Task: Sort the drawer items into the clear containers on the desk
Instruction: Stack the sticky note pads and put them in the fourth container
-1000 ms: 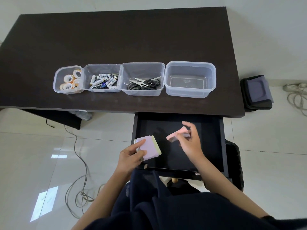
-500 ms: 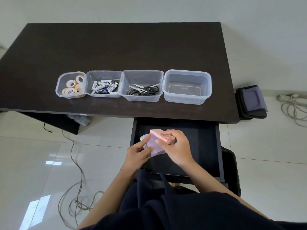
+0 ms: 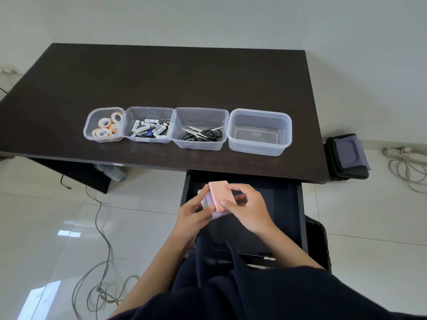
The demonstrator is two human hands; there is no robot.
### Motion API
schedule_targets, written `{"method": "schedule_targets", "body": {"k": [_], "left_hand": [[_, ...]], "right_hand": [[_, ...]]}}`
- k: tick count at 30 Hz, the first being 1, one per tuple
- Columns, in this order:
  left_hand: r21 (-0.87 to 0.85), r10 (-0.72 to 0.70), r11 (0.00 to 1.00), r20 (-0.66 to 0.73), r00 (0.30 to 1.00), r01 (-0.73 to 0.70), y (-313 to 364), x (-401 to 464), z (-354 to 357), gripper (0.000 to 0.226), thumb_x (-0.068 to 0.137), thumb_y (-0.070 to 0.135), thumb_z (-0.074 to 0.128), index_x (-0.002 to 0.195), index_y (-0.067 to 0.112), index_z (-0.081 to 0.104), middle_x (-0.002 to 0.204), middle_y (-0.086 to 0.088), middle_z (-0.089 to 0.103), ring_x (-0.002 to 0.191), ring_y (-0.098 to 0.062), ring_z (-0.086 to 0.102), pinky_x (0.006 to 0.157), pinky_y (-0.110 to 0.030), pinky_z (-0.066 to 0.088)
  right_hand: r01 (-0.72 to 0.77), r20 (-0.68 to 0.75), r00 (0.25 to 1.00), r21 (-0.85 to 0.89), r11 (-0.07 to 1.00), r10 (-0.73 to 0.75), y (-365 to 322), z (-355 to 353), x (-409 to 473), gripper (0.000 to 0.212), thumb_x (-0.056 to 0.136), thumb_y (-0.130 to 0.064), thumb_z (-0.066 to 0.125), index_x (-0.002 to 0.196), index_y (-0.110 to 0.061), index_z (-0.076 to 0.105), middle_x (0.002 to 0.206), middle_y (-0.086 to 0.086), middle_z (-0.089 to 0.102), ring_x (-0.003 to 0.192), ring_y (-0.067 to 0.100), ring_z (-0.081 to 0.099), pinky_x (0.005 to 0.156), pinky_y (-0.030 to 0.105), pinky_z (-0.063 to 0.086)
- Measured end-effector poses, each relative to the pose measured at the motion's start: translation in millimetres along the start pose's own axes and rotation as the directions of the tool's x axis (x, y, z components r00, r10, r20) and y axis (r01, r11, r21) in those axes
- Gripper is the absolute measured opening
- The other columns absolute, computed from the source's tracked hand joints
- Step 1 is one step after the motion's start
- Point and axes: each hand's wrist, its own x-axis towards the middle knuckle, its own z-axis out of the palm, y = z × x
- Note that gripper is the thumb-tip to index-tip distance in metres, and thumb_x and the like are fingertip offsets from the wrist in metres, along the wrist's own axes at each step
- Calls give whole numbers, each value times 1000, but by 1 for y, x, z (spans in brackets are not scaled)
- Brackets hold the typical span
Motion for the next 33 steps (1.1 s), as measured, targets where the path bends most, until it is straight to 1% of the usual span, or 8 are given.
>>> {"method": "schedule_targets", "body": {"k": [5, 10, 13, 17, 20, 26, 30, 33], "left_hand": [[-37, 2, 999, -14, 1000, -3, 3, 1, 0, 52, 88, -4, 56, 127, 28, 53, 111, -6, 66, 103, -23, 64, 90, -39, 55], [-99, 18, 995, 14, 1000, -17, 8, 3, 4, 51, 90, -6, 51, 124, 32, 54, 108, -1, 71, 98, -17, 69, 84, -32, 58], [-78, 31, 997, 33, 999, -28, 12, 4, 7, 54, 90, -6, 50, 129, 31, 49, 111, -3, 69, 99, -16, 68, 83, -31, 58], [7, 43, 999, 55, 998, -43, 15, 3, 7, 59, 90, -2, 53, 136, 33, 41, 122, -8, 63, 111, -21, 61, 97, -38, 50], [49, 39, 998, 76, 996, -43, 14, 3, 6, 61, 89, 1, 55, 136, 36, 39, 128, -7, 61, 119, -24, 56, 100, -39, 48], [111, 20, 993, 93, 995, -30, 18, 1, 7, 63, 90, 5, 56, 136, 44, 35, 133, -6, 57, 123, -27, 55, 99, -42, 49], [96, -4, 995, 83, 997, -4, 21, -2, 11, 55, 93, 12, 53, 133, 45, 36, 128, -5, 60, 118, -26, 56, 102, -46, 42], [118, -5, 993, 61, 998, -2, 25, -4, 17, 52, 88, 26, 55, 133, 46, 37, 124, 1, 63, 115, -22, 59, 100, -44, 44]], "right_hand": [[1, 62, 998, -23, 1000, 0, -6, -7, 1, 47, 77, -21, 76, 120, -28, 59, 120, -11, 58, 100, 9, 58, 77, 18, 49], [-74, 131, 989, 84, 994, 62, -5, -3, 0, 47, 83, -28, 68, 126, -36, 52, 129, -11, 54, 121, 8, 49, 97, 27, 44], [-172, 200, 971, 207, 963, 130, -8, 2, -4, 41, 93, -18, 58, 130, -34, 48, 123, -15, 59, 117, 4, 54, 86, 17, 48], [-205, 251, 956, 208, 956, 151, -13, 2, -6, 63, 96, -18, 52, 148, -36, 20, 132, -21, 44, 113, -7, 48, 81, 3, 43], [-237, 278, 944, 192, 952, 178, -16, 1, -5, 67, 98, -20, 50, 149, -37, 10, 135, -20, 39, 121, -1, 41, 83, 6, 40], [-262, 309, 931, 190, 946, 196, -19, -2, -3, 65, 98, -22, 49, 148, -40, 12, 132, -18, 43, 116, 1, 44, 100, 23, 34], [-268, 323, 924, 161, 950, 206, -21, -3, -2, 63, 98, -26, 48, 147, -44, 12, 129, -14, 44, 108, 0, 49, 93, 22, 40], [-284, 320, 921, 165, 944, 221, -23, -4, -2, 61, 98, -27, 48, 145, -47, 14, 125, -15, 48, 99, -4, 52, 73, 15, 45]]}}
